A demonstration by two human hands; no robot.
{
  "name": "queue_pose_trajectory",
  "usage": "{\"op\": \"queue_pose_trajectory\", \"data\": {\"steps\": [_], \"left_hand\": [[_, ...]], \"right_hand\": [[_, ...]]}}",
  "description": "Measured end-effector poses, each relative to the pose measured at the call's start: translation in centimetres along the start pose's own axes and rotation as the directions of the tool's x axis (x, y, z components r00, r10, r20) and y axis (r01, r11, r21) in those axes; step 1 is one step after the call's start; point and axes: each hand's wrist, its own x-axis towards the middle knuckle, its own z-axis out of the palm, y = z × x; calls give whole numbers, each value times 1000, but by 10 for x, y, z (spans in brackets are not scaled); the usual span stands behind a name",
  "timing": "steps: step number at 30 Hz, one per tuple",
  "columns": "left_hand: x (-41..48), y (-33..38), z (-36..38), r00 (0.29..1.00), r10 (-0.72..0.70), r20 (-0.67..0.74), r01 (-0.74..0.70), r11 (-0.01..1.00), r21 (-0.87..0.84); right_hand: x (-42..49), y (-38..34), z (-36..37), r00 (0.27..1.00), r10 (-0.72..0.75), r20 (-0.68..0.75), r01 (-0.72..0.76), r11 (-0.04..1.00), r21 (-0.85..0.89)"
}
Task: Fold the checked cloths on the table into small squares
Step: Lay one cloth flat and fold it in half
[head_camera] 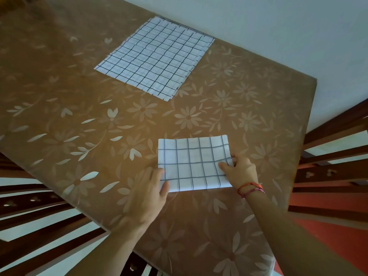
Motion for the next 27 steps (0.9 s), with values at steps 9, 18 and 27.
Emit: {"op": "queue_pose_trajectory", "data": {"steps": [9,18,27], "left_hand": [[-40,44,17,933,246,263,-278,956,93],[-48,34,31,924,220,312,-274,951,142],[-62,6,16,928,158,337,-248,937,244]], "right_hand": [[-21,-9,-7,946,-263,-189,207,940,-271],[-78,16,48,677,-685,270,705,497,-506],[-80,15,50,713,-627,313,679,507,-531]]}}
